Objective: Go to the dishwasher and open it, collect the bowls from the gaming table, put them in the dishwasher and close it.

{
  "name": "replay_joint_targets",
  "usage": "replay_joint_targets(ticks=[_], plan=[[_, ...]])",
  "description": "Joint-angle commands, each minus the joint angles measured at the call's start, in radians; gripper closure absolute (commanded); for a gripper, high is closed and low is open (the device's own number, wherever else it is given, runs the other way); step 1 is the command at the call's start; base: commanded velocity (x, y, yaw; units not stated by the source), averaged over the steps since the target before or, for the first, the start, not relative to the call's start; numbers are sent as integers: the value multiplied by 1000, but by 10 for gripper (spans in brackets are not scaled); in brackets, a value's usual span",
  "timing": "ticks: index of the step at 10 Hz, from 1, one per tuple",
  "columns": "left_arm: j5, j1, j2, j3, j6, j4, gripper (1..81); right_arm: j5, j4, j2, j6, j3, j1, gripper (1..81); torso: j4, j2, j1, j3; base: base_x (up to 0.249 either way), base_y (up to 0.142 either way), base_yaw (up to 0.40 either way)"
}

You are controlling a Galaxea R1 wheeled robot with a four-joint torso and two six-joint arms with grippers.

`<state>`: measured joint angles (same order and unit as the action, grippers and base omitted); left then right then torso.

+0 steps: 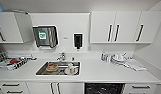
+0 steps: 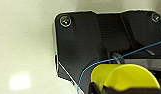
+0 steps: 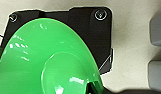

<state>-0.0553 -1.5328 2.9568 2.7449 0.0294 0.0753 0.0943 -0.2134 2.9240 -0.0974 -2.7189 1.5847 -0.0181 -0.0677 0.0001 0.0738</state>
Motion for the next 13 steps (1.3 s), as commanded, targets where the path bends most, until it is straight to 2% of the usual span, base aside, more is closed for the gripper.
replay_joint_targets(ticks=[1, 5, 11, 13], plan=[[51, 45, -10, 6, -2, 3, 811, -48, 0, -13, 1, -4, -44, 811, 0, 0, 0, 0, 118, -63, 0], [51, 44, -10, 6, -2, 3, 811, -48, 0, -13, 1, -4, -44, 811, 0, 0, 0, 0, 83, 0, 0], [49, 46, -14, 1, -2, 1, 811, -57, 8, -21, -2, 5, -42, 811, 0, 0, 0, 0, 0, 0, 0], [34, 45, -25, -25, -2, -5, 811, -57, 8, -55, -5, 68, -41, 811, 0, 0, 0, 0, 0, 0, 0]])
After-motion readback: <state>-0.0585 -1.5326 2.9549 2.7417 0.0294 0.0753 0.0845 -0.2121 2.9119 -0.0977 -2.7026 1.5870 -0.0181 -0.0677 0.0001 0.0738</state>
